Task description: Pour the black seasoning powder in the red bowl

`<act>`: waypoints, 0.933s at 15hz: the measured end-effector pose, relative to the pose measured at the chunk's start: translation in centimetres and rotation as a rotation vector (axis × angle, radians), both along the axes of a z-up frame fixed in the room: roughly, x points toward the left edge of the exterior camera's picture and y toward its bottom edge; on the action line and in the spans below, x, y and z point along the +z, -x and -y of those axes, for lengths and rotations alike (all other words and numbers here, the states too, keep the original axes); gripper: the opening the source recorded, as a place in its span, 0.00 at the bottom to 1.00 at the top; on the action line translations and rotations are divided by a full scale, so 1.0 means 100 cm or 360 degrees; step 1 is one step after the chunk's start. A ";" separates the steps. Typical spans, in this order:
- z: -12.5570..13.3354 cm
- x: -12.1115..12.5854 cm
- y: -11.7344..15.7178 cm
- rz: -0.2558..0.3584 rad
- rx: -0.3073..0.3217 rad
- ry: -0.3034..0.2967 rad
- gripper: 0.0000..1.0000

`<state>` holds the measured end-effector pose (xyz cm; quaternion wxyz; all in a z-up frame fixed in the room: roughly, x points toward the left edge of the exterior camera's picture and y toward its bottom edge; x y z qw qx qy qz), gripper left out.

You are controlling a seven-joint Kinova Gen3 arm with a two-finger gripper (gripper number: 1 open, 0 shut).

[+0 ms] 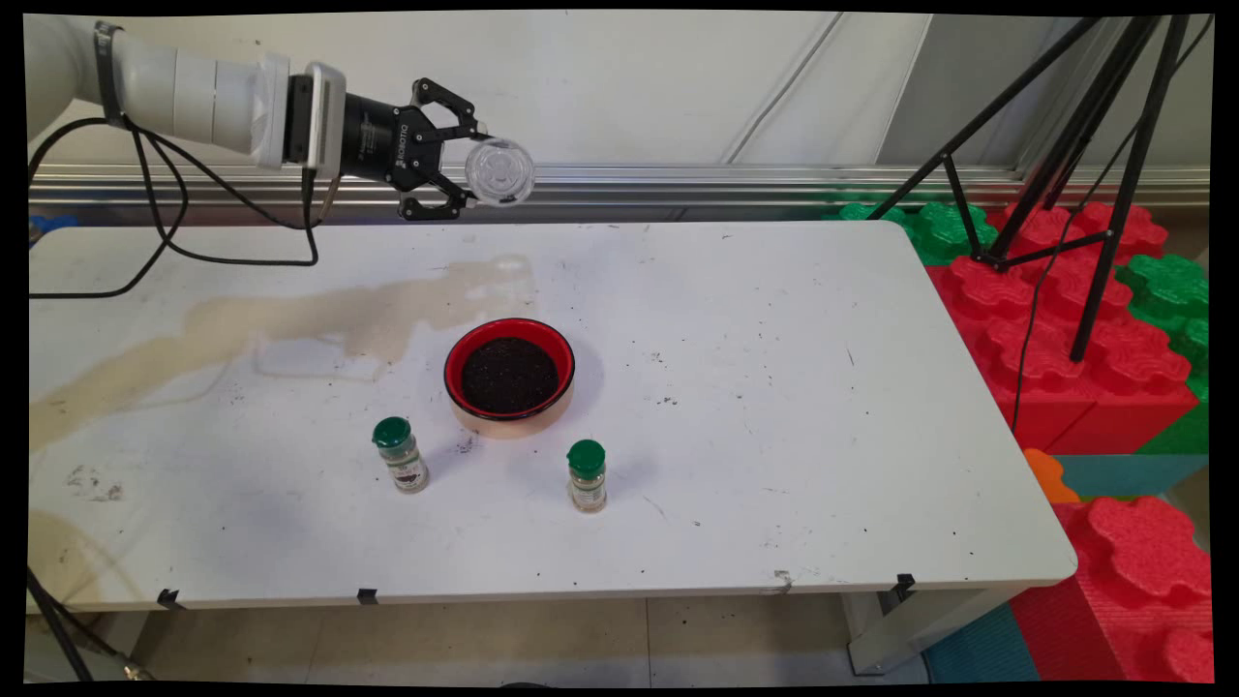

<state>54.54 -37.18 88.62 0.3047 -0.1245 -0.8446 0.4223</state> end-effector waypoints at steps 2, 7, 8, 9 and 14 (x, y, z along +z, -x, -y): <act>0.004 0.000 -0.002 -0.0078 0.0049 -0.0105 0.00; 0.019 -0.006 -0.010 -0.0337 0.0207 -0.0443 0.00; 0.021 -0.008 -0.011 -0.0367 0.0227 -0.0485 0.00; 0.023 -0.011 -0.012 -0.0399 0.0249 -0.0532 0.00; 0.035 -0.033 -0.019 -0.0540 0.0350 -0.0748 0.00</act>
